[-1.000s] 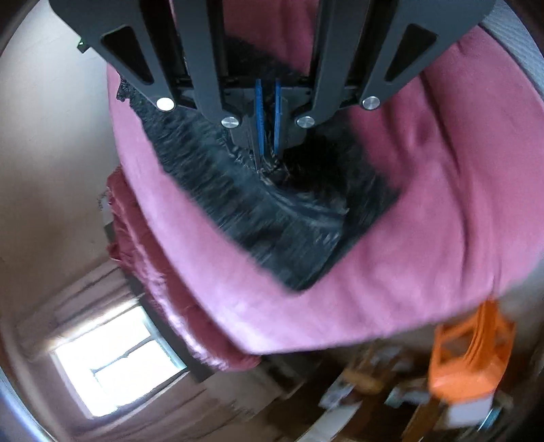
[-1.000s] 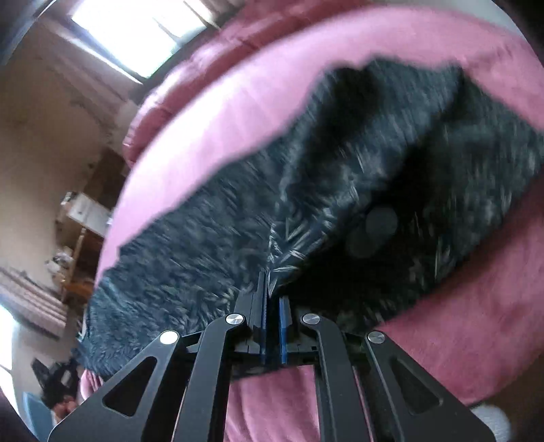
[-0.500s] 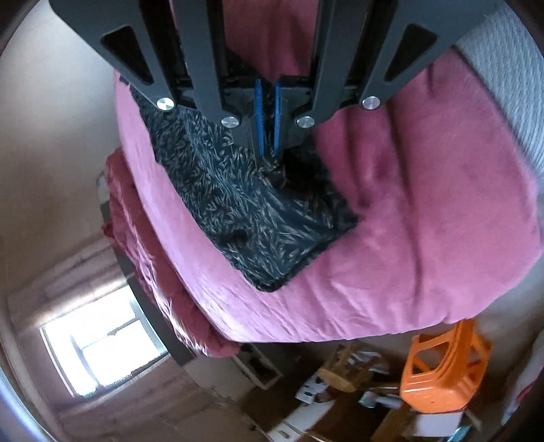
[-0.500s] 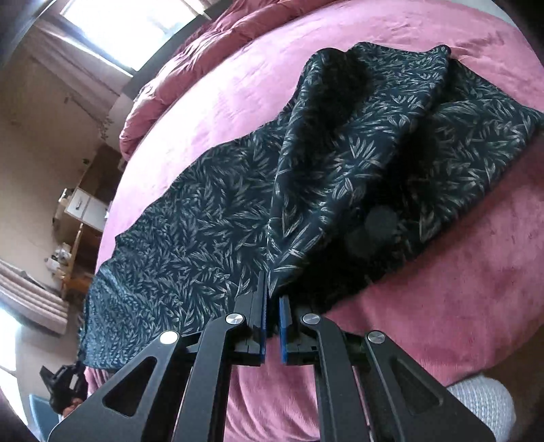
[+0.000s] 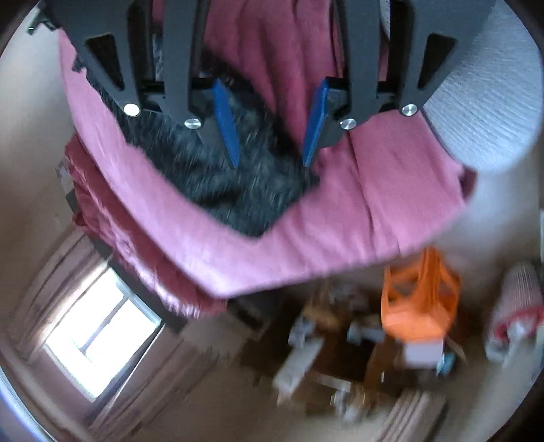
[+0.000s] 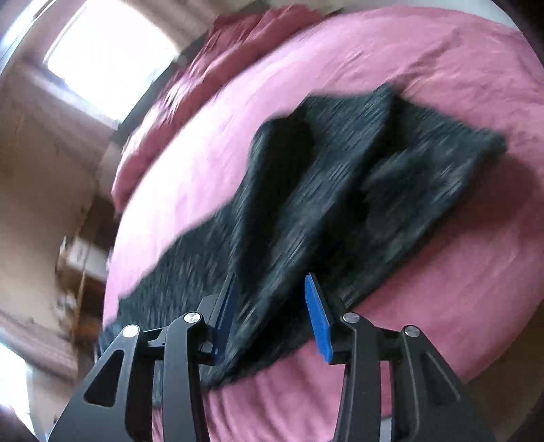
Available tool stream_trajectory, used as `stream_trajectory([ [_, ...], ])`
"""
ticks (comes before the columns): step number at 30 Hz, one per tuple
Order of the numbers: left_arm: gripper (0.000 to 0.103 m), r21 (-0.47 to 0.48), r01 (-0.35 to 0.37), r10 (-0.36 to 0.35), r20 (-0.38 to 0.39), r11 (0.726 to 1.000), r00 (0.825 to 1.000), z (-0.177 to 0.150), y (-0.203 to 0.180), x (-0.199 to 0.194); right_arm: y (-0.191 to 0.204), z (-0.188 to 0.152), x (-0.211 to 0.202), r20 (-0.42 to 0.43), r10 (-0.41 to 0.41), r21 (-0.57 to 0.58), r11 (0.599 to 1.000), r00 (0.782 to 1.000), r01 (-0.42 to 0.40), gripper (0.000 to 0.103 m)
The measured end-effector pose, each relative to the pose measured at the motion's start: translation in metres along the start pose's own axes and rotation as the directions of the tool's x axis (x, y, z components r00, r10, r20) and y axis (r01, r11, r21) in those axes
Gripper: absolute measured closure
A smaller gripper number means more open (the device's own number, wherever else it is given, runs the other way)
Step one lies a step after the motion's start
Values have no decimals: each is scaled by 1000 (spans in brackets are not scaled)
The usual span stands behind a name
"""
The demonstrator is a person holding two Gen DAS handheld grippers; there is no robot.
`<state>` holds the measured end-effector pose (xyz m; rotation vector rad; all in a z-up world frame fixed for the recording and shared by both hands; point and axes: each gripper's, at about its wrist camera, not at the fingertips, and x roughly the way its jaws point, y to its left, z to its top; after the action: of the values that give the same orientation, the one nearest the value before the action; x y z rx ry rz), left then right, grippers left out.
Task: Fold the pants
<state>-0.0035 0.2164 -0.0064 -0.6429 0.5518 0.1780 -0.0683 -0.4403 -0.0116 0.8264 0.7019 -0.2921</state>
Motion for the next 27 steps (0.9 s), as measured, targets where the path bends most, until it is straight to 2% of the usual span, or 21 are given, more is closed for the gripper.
stream_trajectory([
  [3, 59, 51, 54, -54, 5, 997, 999, 4, -20, 0, -29, 27, 0, 49, -37, 69, 997, 998, 34, 63],
  [5, 58, 94, 93, -90, -39, 991, 995, 2, -36, 10, -47, 44, 9, 63, -45, 119, 992, 997, 37, 63],
  [7, 55, 151, 144, -131, -89, 978, 987, -6, -56, 27, -60, 55, 22, 54, -13, 179, 984, 998, 3, 63],
  [11, 53, 261, 208, -164, -180, 943, 970, -29, -93, 66, -72, 72, 45, 67, 4, 266, 964, 998, -21, 63],
  [12, 53, 282, 206, -155, -194, 937, 969, -33, -100, 71, -72, 78, 47, 85, 4, 271, 962, 996, -27, 67],
  [15, 53, 326, 204, -126, -245, 923, 961, -48, -112, 89, -65, 91, 54, 94, -13, 261, 965, 995, -13, 77],
  [17, 53, 331, 179, -85, -281, 926, 956, -56, -113, 101, -63, 97, 55, 86, -25, 256, 967, 996, 2, 96],
  [18, 53, 326, 179, -85, -281, 928, 956, -57, -111, 103, -63, 100, 53, 85, -37, 246, 969, 996, 15, 98],
  [23, 52, 342, 199, -104, -277, 918, 955, -59, -107, 100, -53, 91, -4, 184, -80, 106, 993, 980, 61, 99],
  [25, 52, 338, 205, -111, -277, 919, 954, -60, -106, 98, -58, 82, -16, 181, -112, 78, 992, 977, 99, 99],
  [27, 52, 336, 212, -119, -277, 918, 953, -62, -103, 94, -75, 69, -19, 138, -131, 116, 986, 982, 116, 99],
])
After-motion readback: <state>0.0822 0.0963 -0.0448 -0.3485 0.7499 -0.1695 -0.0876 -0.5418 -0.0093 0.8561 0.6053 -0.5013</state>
